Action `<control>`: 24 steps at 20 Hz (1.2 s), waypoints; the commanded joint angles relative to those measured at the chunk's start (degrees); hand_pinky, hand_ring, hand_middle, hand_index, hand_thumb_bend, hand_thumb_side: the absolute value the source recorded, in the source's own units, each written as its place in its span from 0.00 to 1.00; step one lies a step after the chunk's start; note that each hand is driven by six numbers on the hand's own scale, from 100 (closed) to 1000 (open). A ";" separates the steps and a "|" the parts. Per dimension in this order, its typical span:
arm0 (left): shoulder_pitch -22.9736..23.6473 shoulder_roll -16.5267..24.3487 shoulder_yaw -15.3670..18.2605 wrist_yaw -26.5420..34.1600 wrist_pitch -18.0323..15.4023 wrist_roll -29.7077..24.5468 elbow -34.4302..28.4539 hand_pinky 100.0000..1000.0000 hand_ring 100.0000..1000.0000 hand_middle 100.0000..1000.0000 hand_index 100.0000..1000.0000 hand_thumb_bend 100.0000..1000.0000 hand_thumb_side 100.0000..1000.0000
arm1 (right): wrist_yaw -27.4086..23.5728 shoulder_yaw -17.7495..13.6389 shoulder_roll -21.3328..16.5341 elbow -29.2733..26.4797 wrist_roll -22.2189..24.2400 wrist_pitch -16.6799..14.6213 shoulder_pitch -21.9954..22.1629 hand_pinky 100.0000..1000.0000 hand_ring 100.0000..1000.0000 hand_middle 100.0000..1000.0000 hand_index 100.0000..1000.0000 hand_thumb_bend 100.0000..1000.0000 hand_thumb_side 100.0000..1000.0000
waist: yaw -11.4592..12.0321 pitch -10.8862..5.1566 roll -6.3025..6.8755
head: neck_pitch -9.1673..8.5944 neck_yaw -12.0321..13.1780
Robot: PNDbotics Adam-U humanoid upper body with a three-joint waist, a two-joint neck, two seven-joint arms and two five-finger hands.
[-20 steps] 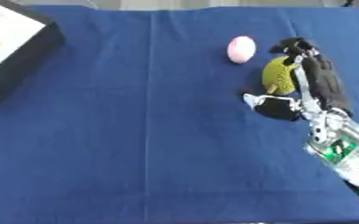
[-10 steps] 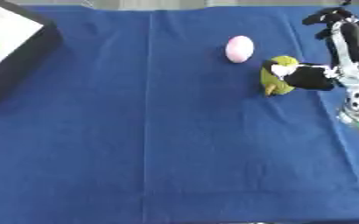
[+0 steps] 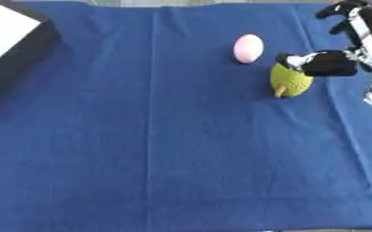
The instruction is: Pick up the objects with one hand, pass them to the other hand, and then place them into the box on the other side of the table.
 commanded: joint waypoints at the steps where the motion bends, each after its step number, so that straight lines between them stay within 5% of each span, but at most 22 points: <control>1: -1.66 1.28 0.69 -0.20 -0.09 -0.08 -0.91 0.77 0.64 0.54 0.69 0.00 0.17 | -1.91 -1.34 -2.98 -0.54 1.58 -0.03 0.49 0.19 0.74 0.87 0.78 0.60 0.25 | 0.59 -0.42 -0.11 | -1.07 -0.92; 7: -2.50 0.97 0.56 0.02 -0.13 -0.03 -1.29 0.77 0.64 0.54 0.69 0.00 0.17 | -4.93 -2.46 -3.62 -0.54 2.88 0.58 2.02 0.29 0.75 0.87 0.78 0.55 0.21 | 1.68 0.47 -0.25 | -2.06 -2.26; 10: -2.57 1.07 0.55 -0.10 -0.10 -0.04 -1.37 0.77 0.64 0.54 0.70 0.00 0.16 | -4.73 -3.17 -4.01 -0.54 3.23 2.16 3.20 0.39 0.76 0.87 0.78 0.45 0.12 | 2.16 0.87 -0.32 | -2.44 -2.71; 24: -2.67 1.41 0.79 0.47 0.08 0.15 -2.65 0.78 0.64 0.54 0.69 0.00 0.16 | -4.34 -6.04 -4.76 -0.54 1.82 7.85 6.15 0.51 0.77 0.88 0.78 0.33 0.00 | 4.40 2.35 -0.56 | -3.62 -4.49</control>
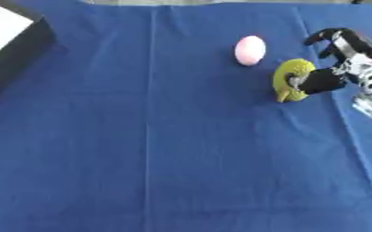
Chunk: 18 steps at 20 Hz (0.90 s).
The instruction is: Pick up the objects with one hand, pass them to the other hand, and then place them into the box on the other side of the table.
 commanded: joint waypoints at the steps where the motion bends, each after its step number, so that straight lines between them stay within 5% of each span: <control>1: -1.02 1.50 0.80 0.16 0.10 0.17 -1.11 0.78 0.64 0.54 0.69 0.00 0.16 | 0.17 -1.85 -2.28 -0.54 -0.83 1.50 0.17 0.53 0.77 0.88 0.78 0.33 0.00 | 0.33 -0.67 -0.04 | -1.23 -0.62; 18: -0.55 1.56 0.78 -0.31 0.28 0.34 -0.81 0.77 0.65 0.55 0.70 0.00 0.16 | -0.58 -4.23 -1.86 -0.54 -3.34 8.92 3.14 1.00 0.80 0.88 0.82 0.34 0.00 | 1.38 0.98 0.06 | -2.31 -1.69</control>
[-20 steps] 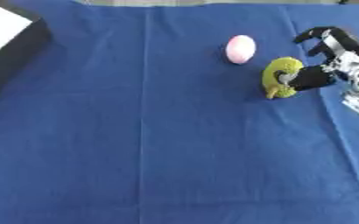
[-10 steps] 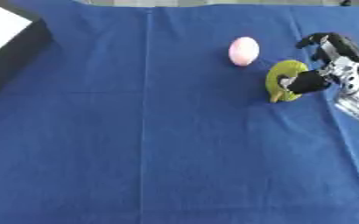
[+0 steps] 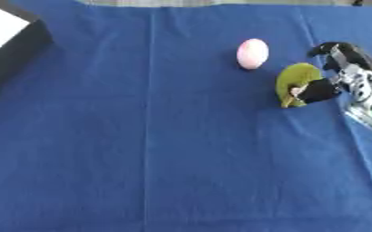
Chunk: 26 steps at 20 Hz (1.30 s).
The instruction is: Pick up the objects with one hand, pass them to the other hand, and then place them into the box on the other side of the table.
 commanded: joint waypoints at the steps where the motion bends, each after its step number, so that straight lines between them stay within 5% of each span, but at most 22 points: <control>1: -0.44 1.55 0.76 -0.30 0.11 0.20 -0.23 0.77 0.65 0.55 0.70 0.00 0.16 | -0.03 -1.27 -1.87 -0.54 -3.01 3.64 0.32 1.00 0.81 0.88 0.82 0.34 0.00 | -0.18 -0.89 0.17 | -0.82 -0.10; 15: -0.28 1.46 0.68 -0.53 -0.06 0.56 0.02 0.77 0.65 0.55 0.70 0.00 0.16 | -1.37 -1.62 -1.01 -0.54 -4.71 3.69 4.23 1.00 0.83 0.86 0.85 0.37 0.10 | 0.00 0.23 0.42 | -1.32 -0.25; 26: -0.28 1.38 0.79 -0.32 -0.11 0.83 -0.20 0.77 0.65 0.55 0.69 0.00 0.16 | -7.05 -0.90 -0.69 -0.54 -9.29 3.69 5.10 1.00 0.78 0.73 0.75 0.33 0.00 | 0.05 0.26 0.65 | -1.10 -0.68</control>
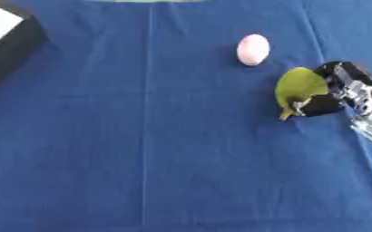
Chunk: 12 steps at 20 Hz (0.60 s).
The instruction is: Pick up the objects with one hand, pass them to the other hand, and then place them into the box on the other side of the table.
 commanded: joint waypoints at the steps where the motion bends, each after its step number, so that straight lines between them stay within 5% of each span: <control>1: -0.62 1.37 0.79 -0.03 0.01 0.35 -0.57 0.77 0.65 0.55 0.69 0.00 0.16 | -2.02 0.14 -0.84 -0.50 -7.69 5.83 0.01 1.00 0.78 0.73 0.75 0.33 0.00 | 0.04 -0.97 0.23 | -0.58 -0.24; 3: -0.63 1.36 0.78 0.00 0.00 0.37 -0.57 0.77 0.65 0.55 0.69 0.00 0.16 | -2.89 0.34 -0.87 -0.50 -8.65 5.83 -0.05 1.00 0.74 0.69 0.70 0.30 0.00 | 0.06 -0.98 0.23 | -0.58 -0.26; 4: -0.59 1.35 0.81 0.02 -0.01 0.41 -0.60 0.77 0.65 0.54 0.69 0.00 0.16 | -2.95 -0.07 -0.80 -0.50 -9.28 5.83 -0.56 1.00 0.63 0.58 0.58 0.24 0.00 | -0.01 -1.29 0.25 | -0.37 -0.38; 12: -0.15 1.57 0.87 0.28 -0.04 0.45 -0.57 0.77 0.64 0.54 0.69 0.00 0.16 | -3.78 0.32 -0.97 -0.50 -15.70 5.83 -2.75 1.00 0.52 0.47 0.44 0.18 0.00 | -0.46 -2.91 0.31 | 0.58 -0.18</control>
